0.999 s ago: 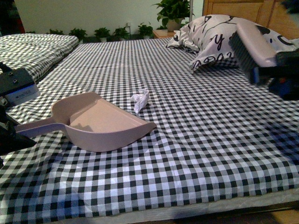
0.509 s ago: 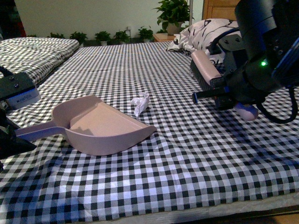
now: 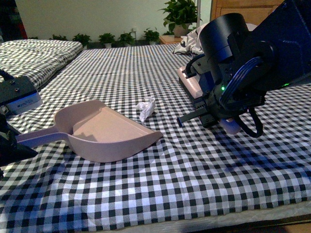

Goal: Clean up trash

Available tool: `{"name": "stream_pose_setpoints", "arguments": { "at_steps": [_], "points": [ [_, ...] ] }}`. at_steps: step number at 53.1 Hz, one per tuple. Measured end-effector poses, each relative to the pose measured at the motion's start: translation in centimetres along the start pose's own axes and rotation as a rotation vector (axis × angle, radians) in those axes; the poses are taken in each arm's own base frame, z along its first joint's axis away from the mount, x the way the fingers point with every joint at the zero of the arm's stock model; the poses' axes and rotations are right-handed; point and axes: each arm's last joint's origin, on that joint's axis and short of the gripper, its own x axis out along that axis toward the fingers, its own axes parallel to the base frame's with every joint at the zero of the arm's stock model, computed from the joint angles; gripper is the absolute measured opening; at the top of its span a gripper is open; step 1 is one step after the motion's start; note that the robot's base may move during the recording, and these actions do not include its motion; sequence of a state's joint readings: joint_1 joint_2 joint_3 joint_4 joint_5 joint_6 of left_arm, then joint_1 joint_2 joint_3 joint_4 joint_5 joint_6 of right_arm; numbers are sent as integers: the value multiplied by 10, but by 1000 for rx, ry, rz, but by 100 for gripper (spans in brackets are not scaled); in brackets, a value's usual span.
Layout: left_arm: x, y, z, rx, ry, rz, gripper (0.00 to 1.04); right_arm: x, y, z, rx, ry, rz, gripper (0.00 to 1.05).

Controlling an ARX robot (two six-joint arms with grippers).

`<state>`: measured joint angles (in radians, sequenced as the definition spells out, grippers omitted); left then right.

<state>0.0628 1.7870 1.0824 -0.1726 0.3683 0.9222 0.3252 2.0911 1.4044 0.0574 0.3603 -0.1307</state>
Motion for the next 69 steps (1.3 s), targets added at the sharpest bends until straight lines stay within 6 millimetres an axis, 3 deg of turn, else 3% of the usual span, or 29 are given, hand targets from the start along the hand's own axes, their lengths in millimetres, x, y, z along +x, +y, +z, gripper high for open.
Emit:
{"name": "stream_pose_setpoints", "arguments": {
  "at_steps": [40,59,69],
  "points": [
    [0,0,0,0,0,0,27,3,49,-18,-123,39,74,19],
    [0,0,0,1,1,0,27,-26,71,-35,-95,51,243,19],
    [0,0,0,10,2,1,27,-45,72,-40,-85,45,354,19]
  ]
}}
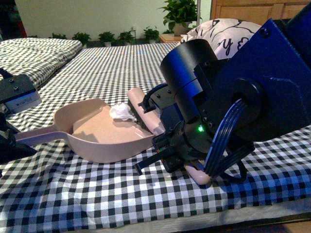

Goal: Clean up trash

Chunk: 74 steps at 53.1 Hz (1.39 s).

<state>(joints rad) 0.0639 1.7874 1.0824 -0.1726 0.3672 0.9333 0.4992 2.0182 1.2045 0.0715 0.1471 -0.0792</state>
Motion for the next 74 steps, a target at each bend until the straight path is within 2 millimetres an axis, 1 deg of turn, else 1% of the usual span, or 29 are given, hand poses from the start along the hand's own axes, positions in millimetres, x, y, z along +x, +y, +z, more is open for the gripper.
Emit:
{"name": "stream_pose_setpoints", "arguments": {
  "at_steps": [7,11,22,32,44,52,65,68,74],
  "points": [
    [0,0,0,2,0,0,27,-13,8,-3,-56,-12,95,19],
    [0,0,0,5,0,0,27,-17,8,-2,-86,-19,119,19],
    [0,0,0,5,-1,-1,27,-21,-5,3,-103,-31,112,19],
    [0,0,0,5,-1,-1,27,-22,-26,10,-71,-49,57,19],
    [0,0,0,5,-1,-1,27,-31,-51,18,0,-88,-1,19],
    [0,0,0,4,-1,-1,27,-45,-87,26,124,-144,-88,19],
    [0,0,0,4,0,-1,27,-62,-128,26,216,-180,-180,19],
    [0,0,0,4,-1,-1,27,-64,-132,26,222,-183,-188,19],
    [0,3,3,-15,-68,9,27,-67,-136,26,228,-191,-190,19]
  ]
}}
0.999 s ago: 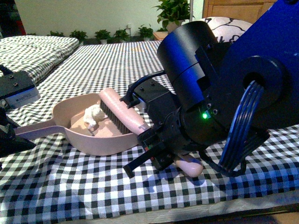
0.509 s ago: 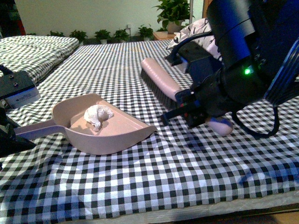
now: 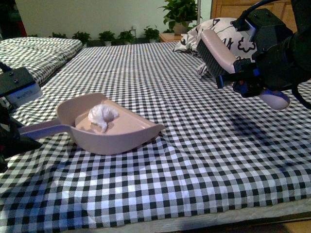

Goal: Clean up trash

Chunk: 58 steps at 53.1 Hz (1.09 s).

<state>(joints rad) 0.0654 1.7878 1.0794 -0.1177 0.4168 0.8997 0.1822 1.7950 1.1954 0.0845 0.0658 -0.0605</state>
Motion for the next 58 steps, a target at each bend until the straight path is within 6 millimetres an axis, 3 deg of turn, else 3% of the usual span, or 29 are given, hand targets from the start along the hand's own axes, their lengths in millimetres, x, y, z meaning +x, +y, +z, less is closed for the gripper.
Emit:
{"name": "stream_pose_setpoints", "arguments": {
  "at_steps": [17,27,34,46,52,58],
  "points": [
    [0,7,6,-25,-27,77,27,-6,-3,1,15,-9,2,19],
    [-7,21,18,-40,-45,244,27,-19,-9,8,24,-41,-13,19],
    [-22,31,31,-60,-74,402,27,-36,-18,16,40,-80,-43,19],
    [-71,32,54,-185,-148,754,27,-86,-45,32,110,-181,-127,19],
    [-106,11,62,-324,-193,856,27,-127,-60,35,155,-243,-127,19],
    [-140,-23,71,-431,-246,849,27,-170,-70,38,207,-308,-87,19]
  ]
}}
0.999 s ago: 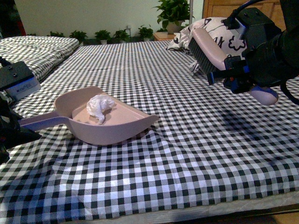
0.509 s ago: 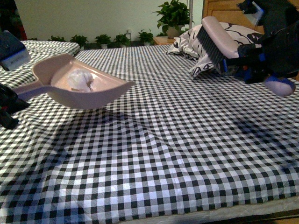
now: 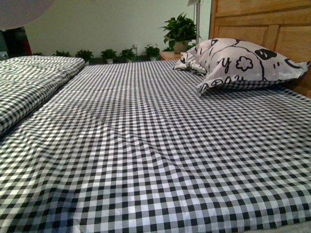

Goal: Clean up trash

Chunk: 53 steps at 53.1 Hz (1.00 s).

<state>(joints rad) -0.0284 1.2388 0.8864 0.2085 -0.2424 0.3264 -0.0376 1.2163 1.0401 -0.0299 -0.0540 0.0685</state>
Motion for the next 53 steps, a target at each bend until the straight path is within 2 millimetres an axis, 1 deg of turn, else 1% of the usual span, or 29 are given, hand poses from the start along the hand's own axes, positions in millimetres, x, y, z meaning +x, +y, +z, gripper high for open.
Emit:
{"name": "stream_pose_setpoints", "arguments": {
  "at_steps": [5,6,9,12,20,23,26,32,43,53],
  "points": [
    [-43,-1,10,-80,-13,-26,27,-36,-4,12,38,-55,31,19],
    [-47,-1,11,-82,-15,-26,27,-39,-4,13,41,-60,35,19],
    [-66,0,13,-104,-24,-33,27,-54,-4,17,53,-85,53,19],
    [-89,5,15,-132,-35,-25,27,-73,-3,22,67,-119,75,19],
    [-124,17,12,-178,-41,31,27,-112,2,29,69,-187,98,19],
    [-130,18,10,-188,-41,42,27,-121,4,30,73,-203,106,19],
    [-139,17,5,-203,-37,42,27,-134,7,31,79,-223,119,19],
    [-151,12,-2,-214,-42,14,27,-149,7,29,95,-233,132,19],
    [-161,10,-8,-232,-60,-13,27,-161,6,17,116,-221,114,19],
    [-160,8,-12,-256,-70,-54,27,-165,7,14,120,-216,92,19]
  ]
}}
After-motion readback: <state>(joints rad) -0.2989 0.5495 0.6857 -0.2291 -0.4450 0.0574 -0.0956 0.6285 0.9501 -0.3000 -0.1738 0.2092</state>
